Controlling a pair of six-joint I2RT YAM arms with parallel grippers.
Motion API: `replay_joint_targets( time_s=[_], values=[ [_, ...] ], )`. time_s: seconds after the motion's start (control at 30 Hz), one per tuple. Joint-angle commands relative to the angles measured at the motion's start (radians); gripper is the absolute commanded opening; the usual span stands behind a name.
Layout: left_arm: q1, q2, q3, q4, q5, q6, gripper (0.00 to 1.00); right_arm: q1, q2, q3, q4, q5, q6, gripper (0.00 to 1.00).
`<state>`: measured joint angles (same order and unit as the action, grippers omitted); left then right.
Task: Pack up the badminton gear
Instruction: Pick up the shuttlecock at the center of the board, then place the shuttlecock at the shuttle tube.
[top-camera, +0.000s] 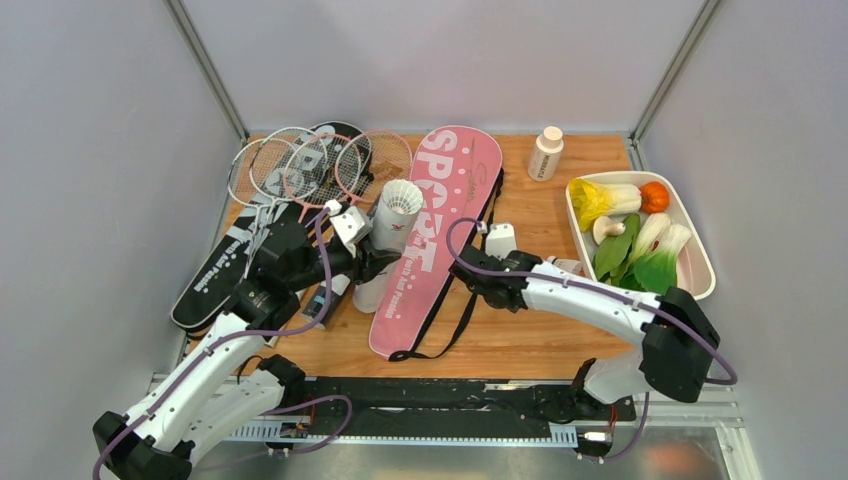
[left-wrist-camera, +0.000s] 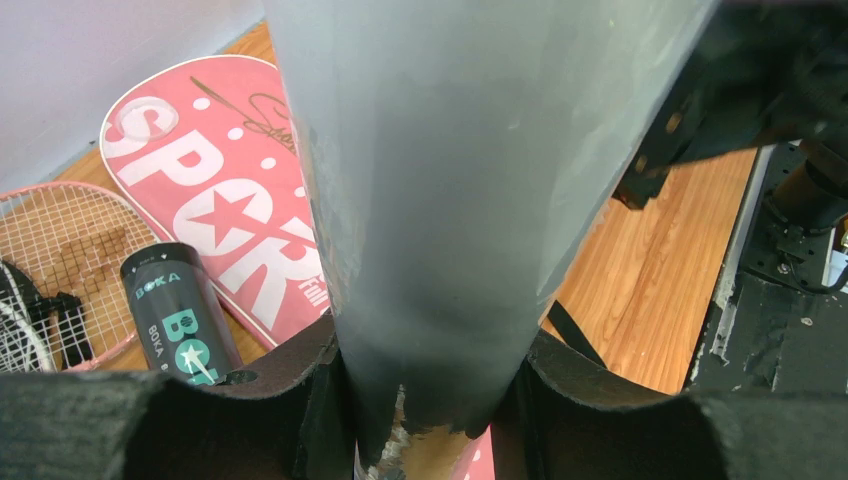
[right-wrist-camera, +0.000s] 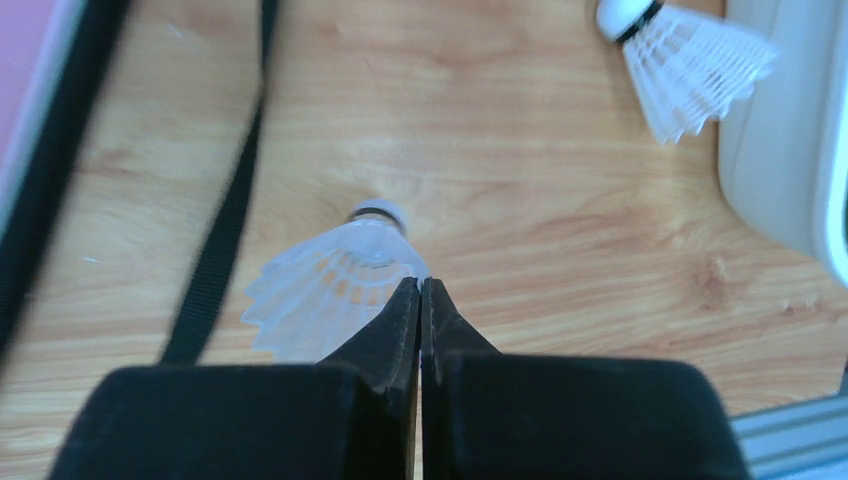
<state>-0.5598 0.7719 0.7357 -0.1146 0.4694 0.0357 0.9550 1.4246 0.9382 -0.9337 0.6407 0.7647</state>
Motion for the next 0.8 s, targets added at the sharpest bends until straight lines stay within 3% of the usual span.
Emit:
replay_joint_targets(
  time_s=[0.0,0.13,0.33,0.77],
  values=[
    [0.0,-0.015,0.043,0.039,0.013,0.021,0.26,-0.017,-0.103,0.178,-0.035,0.105,-0.092,0.0],
    [0.0,-0.012,0.044,0.021,0.029,0.03,0.26,-0.058,-0.176,0.329,0.001,0.108,-0.223,0.0],
    [-0.001,-0.012,0.031,-0.007,0.035,0.086,0.27,-0.121,-0.343,0.435,0.276,-0.126,-0.44,0.0],
    [0.0,0.011,0.023,-0.017,0.028,0.17,0.28,-0.141,-0.374,0.693,0.334,-0.674,-0.392,0.0]
  ],
)
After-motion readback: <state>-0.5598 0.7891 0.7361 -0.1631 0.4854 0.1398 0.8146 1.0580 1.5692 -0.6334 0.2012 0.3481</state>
